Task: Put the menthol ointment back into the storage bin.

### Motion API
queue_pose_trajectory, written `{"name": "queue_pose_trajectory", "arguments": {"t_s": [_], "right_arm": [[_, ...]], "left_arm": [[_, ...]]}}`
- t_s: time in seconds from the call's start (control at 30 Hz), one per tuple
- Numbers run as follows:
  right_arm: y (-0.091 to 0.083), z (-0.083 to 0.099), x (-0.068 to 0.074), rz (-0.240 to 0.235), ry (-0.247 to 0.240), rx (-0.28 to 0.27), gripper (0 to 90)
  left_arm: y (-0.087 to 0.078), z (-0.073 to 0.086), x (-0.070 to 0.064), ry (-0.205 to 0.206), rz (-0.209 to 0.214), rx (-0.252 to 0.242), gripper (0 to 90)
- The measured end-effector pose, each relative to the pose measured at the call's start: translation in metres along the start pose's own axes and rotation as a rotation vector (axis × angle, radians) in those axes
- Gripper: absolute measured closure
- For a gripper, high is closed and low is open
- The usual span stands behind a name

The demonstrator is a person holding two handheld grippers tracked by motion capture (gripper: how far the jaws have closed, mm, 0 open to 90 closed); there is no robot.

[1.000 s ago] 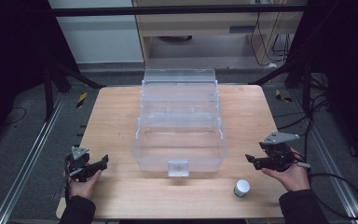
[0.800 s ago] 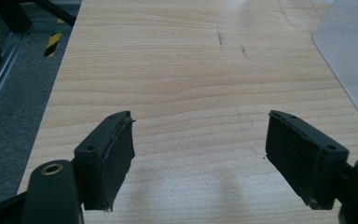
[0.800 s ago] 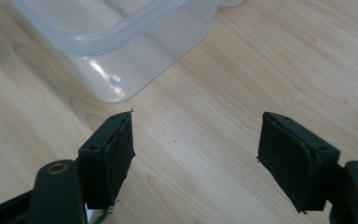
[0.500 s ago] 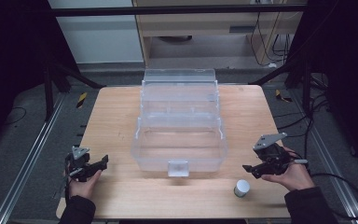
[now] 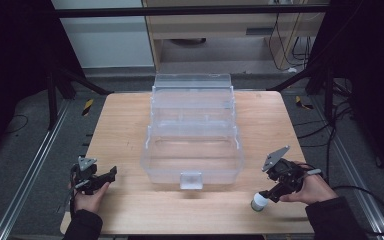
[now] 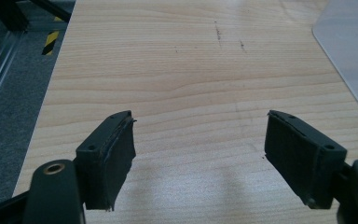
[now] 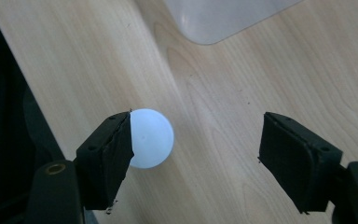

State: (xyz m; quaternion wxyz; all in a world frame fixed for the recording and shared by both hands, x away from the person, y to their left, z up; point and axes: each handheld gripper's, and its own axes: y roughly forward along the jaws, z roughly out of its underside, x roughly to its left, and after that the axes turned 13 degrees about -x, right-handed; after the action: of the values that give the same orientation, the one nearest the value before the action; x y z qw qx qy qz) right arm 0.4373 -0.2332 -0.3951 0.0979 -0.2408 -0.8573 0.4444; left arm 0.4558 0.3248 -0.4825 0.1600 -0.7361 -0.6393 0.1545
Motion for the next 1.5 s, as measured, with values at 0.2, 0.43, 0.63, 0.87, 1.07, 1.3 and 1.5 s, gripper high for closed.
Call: {"name": "queue_pose_trajectory", "arguments": {"t_s": [0.2, 0.43, 0.63, 0.87, 1.07, 1.3, 1.5], "right_arm": [[0.001, -0.003, 0.007, -0.025, -0.044, 0.037, 26.2], [0.004, -0.006, 0.014, -0.049, -0.085, 0.075, 26.3], [0.009, -0.006, 0.019, -0.065, -0.105, 0.103, 26.7], [0.017, -0.004, 0.020, -0.076, -0.125, 0.132, 28.6], [0.025, 0.000, 0.020, -0.091, -0.125, 0.155, 30.3], [0.031, 0.000, 0.021, -0.101, -0.129, 0.173, 32.9], [0.038, -0.001, 0.023, -0.110, -0.145, 0.209, 36.7]], "left_arm": [[0.000, 0.000, 0.000, 0.002, 0.001, 0.002, 23.6], [0.001, 0.000, 0.000, 0.004, 0.002, 0.005, 23.7], [0.001, 0.000, 0.000, 0.005, 0.002, 0.006, 23.7], [0.001, 0.000, 0.000, 0.007, 0.003, 0.006, 23.7], [0.001, 0.000, -0.001, 0.008, 0.005, 0.011, 23.7], [0.002, 0.001, -0.001, 0.011, 0.007, 0.015, 23.7], [0.002, 0.001, 0.000, 0.010, 0.006, 0.014, 23.7]]}}
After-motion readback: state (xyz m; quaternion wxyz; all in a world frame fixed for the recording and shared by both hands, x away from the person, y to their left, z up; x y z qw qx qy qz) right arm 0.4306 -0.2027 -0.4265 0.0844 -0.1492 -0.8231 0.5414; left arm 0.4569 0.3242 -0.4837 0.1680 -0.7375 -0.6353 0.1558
